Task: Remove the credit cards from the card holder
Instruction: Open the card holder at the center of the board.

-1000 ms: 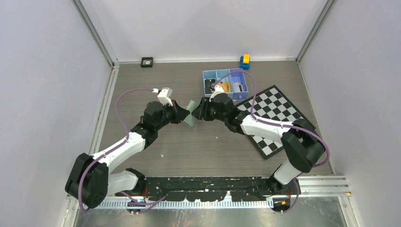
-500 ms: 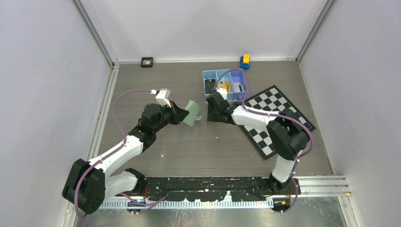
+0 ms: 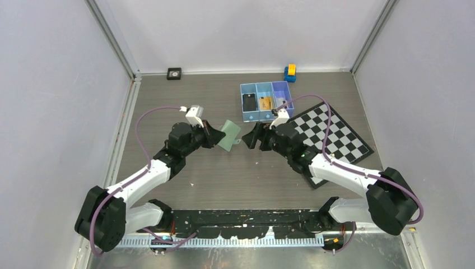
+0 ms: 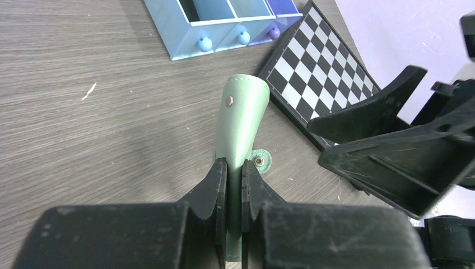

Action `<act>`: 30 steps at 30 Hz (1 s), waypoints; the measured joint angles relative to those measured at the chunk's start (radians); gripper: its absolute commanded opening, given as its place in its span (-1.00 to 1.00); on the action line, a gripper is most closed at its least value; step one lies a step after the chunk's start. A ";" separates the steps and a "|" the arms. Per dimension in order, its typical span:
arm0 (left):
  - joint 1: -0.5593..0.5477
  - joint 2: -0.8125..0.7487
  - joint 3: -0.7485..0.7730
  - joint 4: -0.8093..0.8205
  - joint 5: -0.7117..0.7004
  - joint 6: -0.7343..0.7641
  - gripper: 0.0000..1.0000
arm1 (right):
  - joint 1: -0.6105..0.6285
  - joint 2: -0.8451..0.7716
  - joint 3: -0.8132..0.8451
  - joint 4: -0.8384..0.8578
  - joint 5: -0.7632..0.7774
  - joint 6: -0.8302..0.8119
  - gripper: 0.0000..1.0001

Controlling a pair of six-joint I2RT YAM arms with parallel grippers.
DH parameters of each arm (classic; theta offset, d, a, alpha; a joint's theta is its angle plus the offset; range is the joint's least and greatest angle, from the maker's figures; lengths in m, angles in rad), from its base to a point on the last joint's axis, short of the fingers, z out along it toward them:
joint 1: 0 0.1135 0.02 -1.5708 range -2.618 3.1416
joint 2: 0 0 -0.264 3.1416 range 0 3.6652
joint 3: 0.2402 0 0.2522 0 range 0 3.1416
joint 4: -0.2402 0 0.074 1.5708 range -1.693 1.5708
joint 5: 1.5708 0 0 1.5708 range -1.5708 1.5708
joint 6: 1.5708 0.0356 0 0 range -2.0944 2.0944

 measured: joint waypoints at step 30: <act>0.000 0.006 -0.003 0.070 0.088 -0.024 -1.00 | 0.000 0.192 0.069 0.102 -0.194 -0.019 -0.49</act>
